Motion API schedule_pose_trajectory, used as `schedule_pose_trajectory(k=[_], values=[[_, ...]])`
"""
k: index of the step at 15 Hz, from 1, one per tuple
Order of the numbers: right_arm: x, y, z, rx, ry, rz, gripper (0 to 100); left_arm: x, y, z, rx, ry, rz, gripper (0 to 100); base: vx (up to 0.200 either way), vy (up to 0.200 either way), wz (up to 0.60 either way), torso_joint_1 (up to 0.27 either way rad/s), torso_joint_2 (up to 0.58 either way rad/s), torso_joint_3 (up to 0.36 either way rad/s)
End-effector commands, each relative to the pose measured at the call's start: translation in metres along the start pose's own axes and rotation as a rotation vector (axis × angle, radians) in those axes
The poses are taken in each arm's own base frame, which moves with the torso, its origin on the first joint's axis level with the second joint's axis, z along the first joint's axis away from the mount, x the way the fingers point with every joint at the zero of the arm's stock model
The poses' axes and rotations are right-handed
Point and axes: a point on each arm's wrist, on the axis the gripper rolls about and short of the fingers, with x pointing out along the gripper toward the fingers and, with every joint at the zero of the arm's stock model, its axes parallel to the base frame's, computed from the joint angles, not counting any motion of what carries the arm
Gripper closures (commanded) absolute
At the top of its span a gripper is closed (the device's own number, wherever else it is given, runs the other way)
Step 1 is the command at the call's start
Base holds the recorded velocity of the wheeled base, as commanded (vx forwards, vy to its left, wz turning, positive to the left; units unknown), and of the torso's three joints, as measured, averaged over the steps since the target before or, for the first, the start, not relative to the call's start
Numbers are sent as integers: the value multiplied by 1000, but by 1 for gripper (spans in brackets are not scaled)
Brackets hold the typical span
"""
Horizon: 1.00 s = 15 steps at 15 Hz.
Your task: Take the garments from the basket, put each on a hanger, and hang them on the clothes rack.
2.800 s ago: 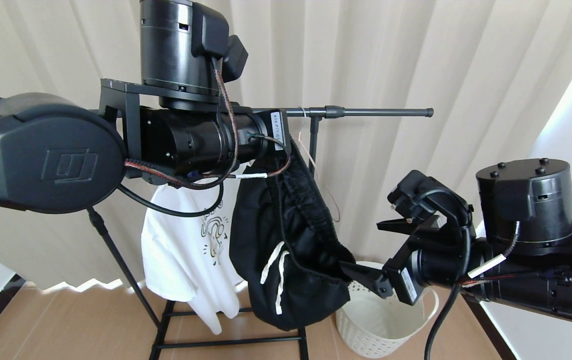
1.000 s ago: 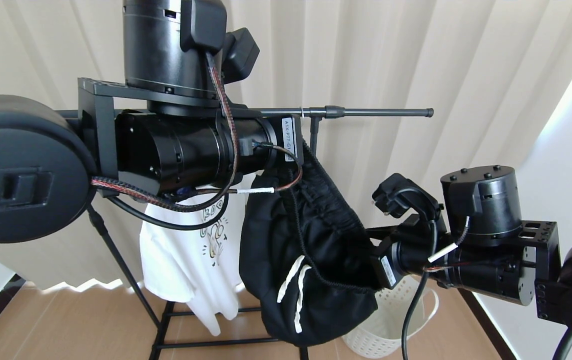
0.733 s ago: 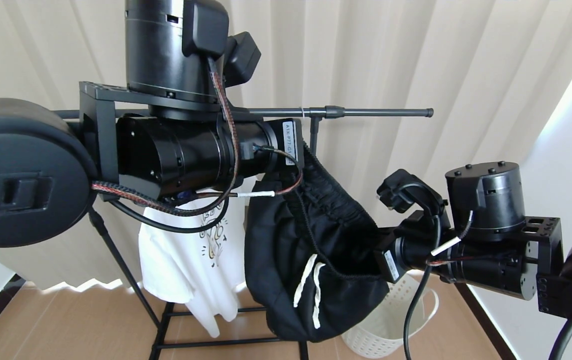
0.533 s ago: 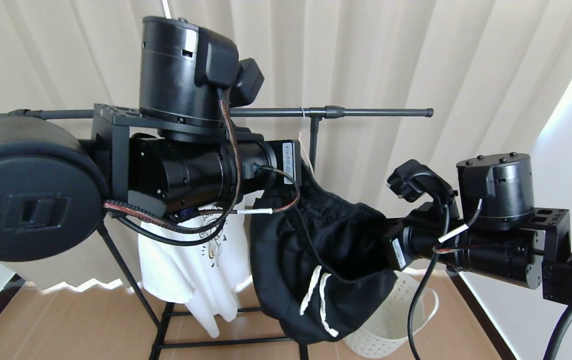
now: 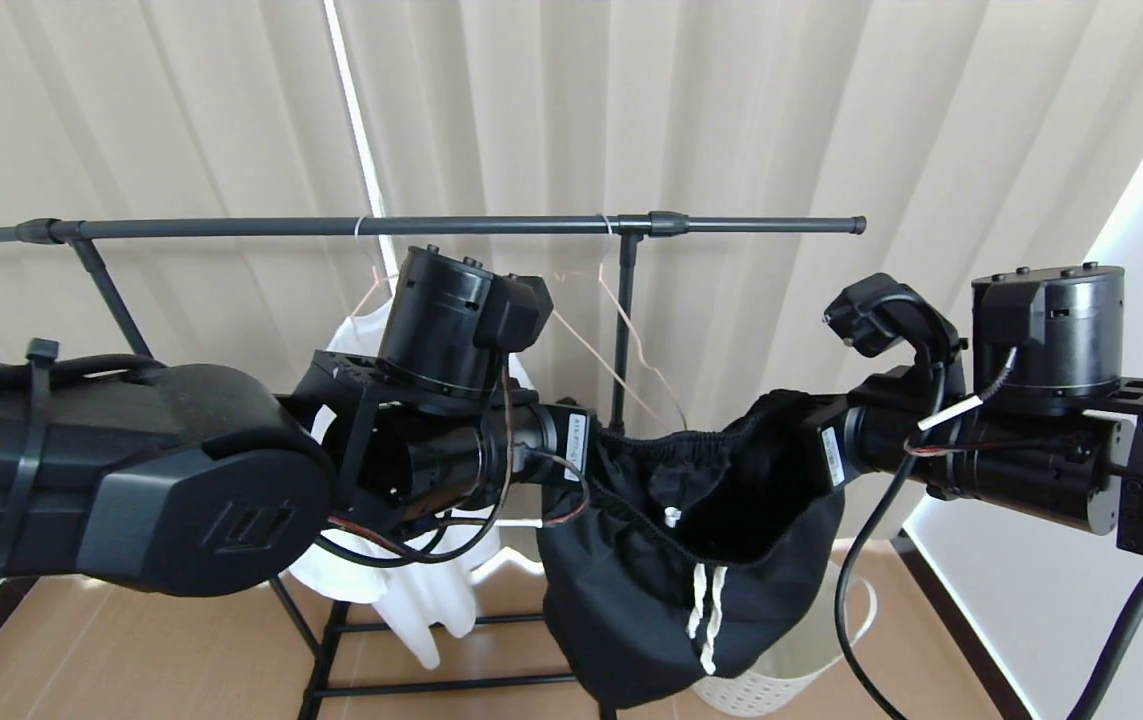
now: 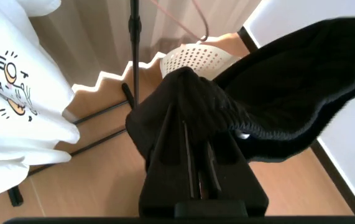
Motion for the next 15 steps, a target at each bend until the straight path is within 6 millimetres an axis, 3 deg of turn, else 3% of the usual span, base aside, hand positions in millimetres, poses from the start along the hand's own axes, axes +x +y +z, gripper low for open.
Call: schedule_pose_trajectory(k=[1,2,3,7,12,15], values=[[-2,-1,2,1,-11,-2,100,9,1,-8,5,31,11,100,0,0,0,0,0,0],[-2,-2,3,2,-14,-5,100,10,1,-9,6,34,12,100,0,0,0,0,0,0],[-3,-2,3,2,-15,-5,100,10,1,-9,8,37,13,0,0,0,0,0,0,0],[-5,-13,4,-5,-17,-43,100,8,2,-8,12,30,12,0,0,0,0,0,0,0],[-20,-41,-8,-148,23,-137,100,9,9,-6,-1,26,29,0,0,0,0,0,0,0],[-18,-47,0,-144,5,-178,100,4,12,-12,29,57,-15,0,0,0,0,0,0,0]])
